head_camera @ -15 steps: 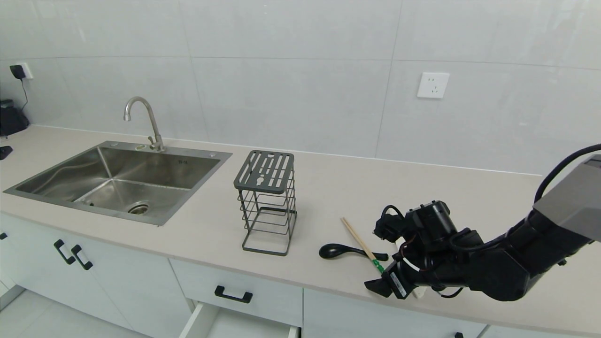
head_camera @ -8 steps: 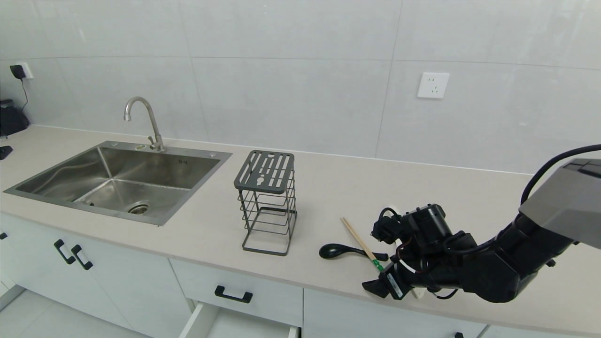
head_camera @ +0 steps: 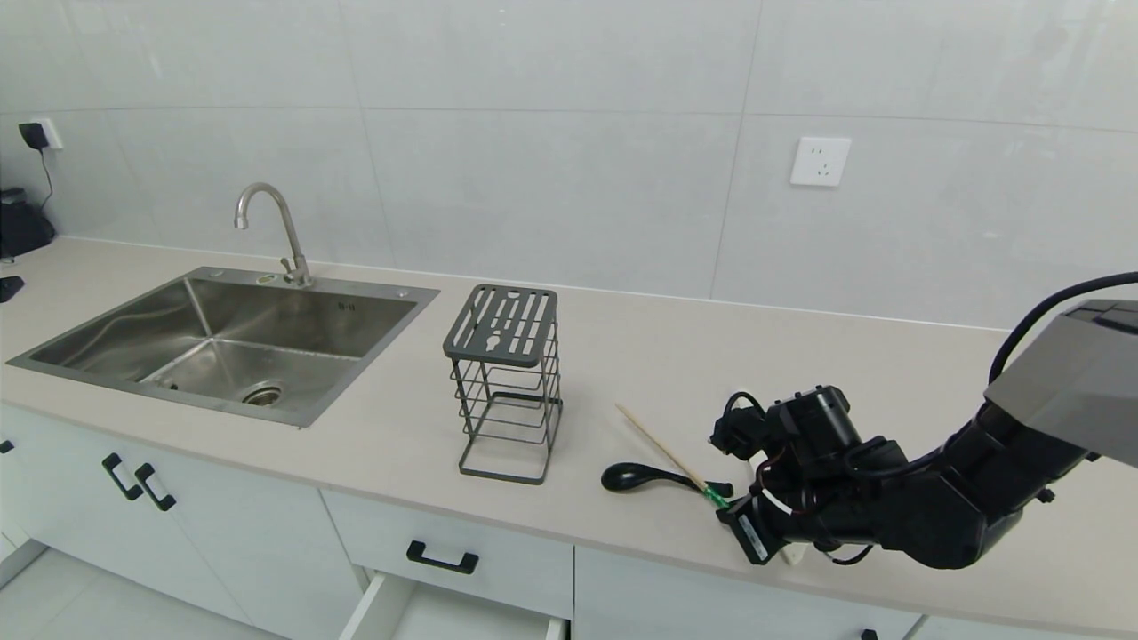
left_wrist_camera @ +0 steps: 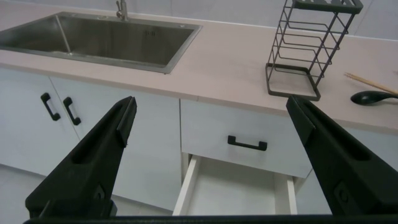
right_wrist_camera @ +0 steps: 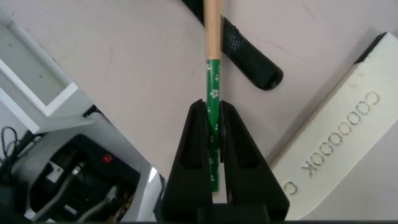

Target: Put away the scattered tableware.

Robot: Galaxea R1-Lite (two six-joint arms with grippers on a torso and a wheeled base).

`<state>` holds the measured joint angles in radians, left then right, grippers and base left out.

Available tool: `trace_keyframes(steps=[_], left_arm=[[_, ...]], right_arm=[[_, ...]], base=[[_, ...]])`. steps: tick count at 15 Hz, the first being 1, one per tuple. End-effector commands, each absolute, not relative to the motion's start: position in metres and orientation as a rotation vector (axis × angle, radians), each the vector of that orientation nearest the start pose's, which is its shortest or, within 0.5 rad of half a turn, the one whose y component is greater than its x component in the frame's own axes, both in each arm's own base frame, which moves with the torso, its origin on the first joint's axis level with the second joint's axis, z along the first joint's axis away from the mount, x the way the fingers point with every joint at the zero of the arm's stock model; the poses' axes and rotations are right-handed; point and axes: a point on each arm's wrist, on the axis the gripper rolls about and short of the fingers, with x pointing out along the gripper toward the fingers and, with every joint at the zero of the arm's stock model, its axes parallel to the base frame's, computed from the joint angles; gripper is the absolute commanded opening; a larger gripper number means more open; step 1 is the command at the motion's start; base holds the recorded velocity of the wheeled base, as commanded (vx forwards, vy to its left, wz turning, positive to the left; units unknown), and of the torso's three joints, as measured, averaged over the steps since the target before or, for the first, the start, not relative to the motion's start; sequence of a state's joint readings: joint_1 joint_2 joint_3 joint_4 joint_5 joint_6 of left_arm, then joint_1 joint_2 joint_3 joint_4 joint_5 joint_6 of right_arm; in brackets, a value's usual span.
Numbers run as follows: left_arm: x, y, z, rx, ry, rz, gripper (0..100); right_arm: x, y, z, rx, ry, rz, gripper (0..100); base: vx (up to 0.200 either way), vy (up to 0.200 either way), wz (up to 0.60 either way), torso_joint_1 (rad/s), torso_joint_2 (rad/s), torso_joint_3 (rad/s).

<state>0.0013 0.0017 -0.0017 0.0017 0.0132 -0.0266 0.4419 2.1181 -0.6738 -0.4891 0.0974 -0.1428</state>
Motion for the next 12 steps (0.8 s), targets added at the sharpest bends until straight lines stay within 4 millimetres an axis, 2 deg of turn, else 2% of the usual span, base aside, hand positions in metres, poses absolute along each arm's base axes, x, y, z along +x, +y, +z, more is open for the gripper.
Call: trace_keyframes(steps=[1, 5, 7, 9, 11, 12], left_arm=[[-0.023, 0.000, 0.076, -0.028, 0.003, 0.015, 100], [-0.023, 0.000, 0.076, -0.028, 0.003, 0.015, 100], [-0.023, 0.000, 0.076, -0.028, 0.003, 0.015, 100], [-0.023, 0.000, 0.076, -0.028, 0.003, 0.015, 100], [-0.023, 0.000, 0.076, -0.028, 0.003, 0.015, 100], [-0.023, 0.000, 0.076, -0.028, 0.003, 0.015, 100]], right_arm=[[0.284, 0.131, 0.020, -0.283, 0.880, 0.550, 0], [0.282, 0.120, 0.054, -0.268, 0.776, 0.499, 0], [0.269, 0.115, 0.083, -0.257, 0.686, 0.499, 0], [0.235, 0.101, 0.106, -0.249, 0.629, 0.501, 0], [0.191, 0.085, 0.114, -0.241, 0.595, 0.540, 0], [0.181, 0.082, 0.116, -0.244, 0.578, 0.562, 0]], base=[[0.000, 0.000, 0.00, 0.000, 0.00, 0.000], [0.000, 0.000, 0.00, 0.000, 0.00, 0.000], [0.000, 0.000, 0.00, 0.000, 0.00, 0.000], [0.000, 0.000, 0.00, 0.000, 0.00, 0.000], [0.000, 0.000, 0.00, 0.000, 0.00, 0.000], [0.000, 0.000, 0.00, 0.000, 0.00, 0.000]])
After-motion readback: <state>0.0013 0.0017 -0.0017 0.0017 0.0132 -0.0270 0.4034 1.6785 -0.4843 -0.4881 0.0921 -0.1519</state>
